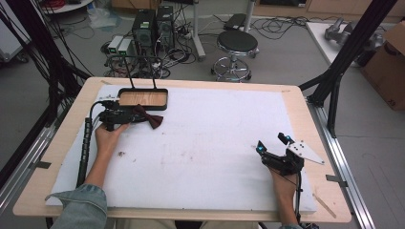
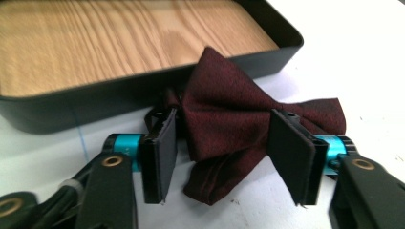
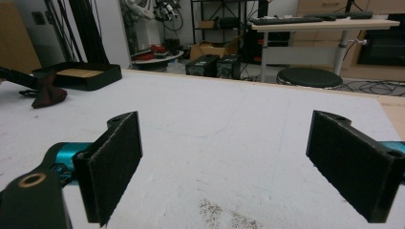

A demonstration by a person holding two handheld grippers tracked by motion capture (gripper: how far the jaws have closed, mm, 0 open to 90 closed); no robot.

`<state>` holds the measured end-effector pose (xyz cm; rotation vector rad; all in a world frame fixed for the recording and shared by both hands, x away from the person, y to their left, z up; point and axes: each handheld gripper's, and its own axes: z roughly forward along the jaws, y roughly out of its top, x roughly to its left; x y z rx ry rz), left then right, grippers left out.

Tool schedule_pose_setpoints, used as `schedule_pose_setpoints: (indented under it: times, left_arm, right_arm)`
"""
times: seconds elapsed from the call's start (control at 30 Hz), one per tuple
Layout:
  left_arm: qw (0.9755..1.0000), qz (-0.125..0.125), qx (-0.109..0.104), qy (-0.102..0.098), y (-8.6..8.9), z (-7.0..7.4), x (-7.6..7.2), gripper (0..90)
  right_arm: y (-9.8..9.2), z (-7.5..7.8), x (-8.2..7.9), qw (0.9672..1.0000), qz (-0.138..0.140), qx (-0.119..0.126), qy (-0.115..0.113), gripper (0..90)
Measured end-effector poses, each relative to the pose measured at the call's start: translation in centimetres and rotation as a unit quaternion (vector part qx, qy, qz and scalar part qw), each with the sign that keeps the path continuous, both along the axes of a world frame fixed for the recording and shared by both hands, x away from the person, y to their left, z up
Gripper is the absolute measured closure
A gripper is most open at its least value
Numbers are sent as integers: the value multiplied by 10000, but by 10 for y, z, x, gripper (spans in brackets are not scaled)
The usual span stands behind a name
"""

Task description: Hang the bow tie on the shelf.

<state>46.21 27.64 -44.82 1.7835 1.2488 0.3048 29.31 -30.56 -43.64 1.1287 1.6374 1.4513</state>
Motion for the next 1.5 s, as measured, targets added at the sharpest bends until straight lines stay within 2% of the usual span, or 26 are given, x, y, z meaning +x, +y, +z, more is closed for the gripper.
schedule_pose_setpoints:
  times: [0.07, 0.1, 0.17, 0.2, 0.27, 0.33, 0.43, 0.57, 0.7, 0.73, 0.77, 0.8, 0.87, 0.97, 1.1, 1.2, 1.5]
  left_arm:
    - [10000, -72, 38, -18, 0, 0, 0, 561]
    - [10000, -96, 21, -15, -1, 0, -1, 644]
    - [9999, -126, 12, 20, -1, 0, -1, 729]
    - [9999, -141, -10, 21, -1, 0, -1, 729]
    - [9998, -205, -8, 21, -1, 0, -2, 828]
    - [9997, -238, -57, 34, -1, 0, -2, 855]
    - [9994, -293, -125, 99, -2, 1, -2, 870]
    - [9986, -353, -404, 40, -2, 7, -5, 873]
    - [9977, -449, -437, -274, -10, 16, -10, 875]
    - [9977, -449, -437, -274, -10, 16, -10, 875]
    - [9972, -446, -469, -367, -12, 20, -12, 875]
    - [9972, -446, -469, -367, -12, 20, -12, 875]
    - [9963, -402, -603, -472, -13, 26, -15, 876]
    - [9956, -383, -649, -551, -12, 30, -16, 876]
    - [9940, -339, -722, -752, -12, 39, -19, 876]
    - [9925, -353, -717, -930, -11, 48, -21, 876]
    - [9891, -389, -758, -1203, -19, 76, -18, 875]
  right_arm:
    - [0, 0, 0, 10000, -5, 7, 20, 112]
    - [0, 0, 0, 10000, -5, 0, 23, 112]
    - [0, 0, 0, 10000, -18, -2, 10, 112]
    - [0, 0, 0, 10000, -18, -2, 10, 112]
    - [0, 0, 0, 10000, -24, 24, 25, 112]
    - [0, 0, 0, 10000, -19, 11, 27, 112]
    - [0, 0, 0, 10000, -22, -5, 13, 112]
    - [0, 0, 0, 10000, -20, 25, 21, 112]
    - [0, 0, 0, 10000, -13, 19, 14, 112]
    - [0, 0, 0, 10000, -13, 19, 14, 112]
    - [0, 0, 0, 10000, -17, 19, 14, 112]
    - [0, 0, 0, 10000, -17, 19, 14, 112]
    - [0, 0, 0, 10000, -22, 31, 26, 112]
    - [0, 0, 0, 10000, -20, 32, 29, 111]
    - [-1, 0, 0, 10000, -15, 30, 28, 112]
    - [-1, 0, 0, 10000, -12, 43, 31, 112]
    - [-1, 0, 1, 10000, -13, 42, 16, 112]
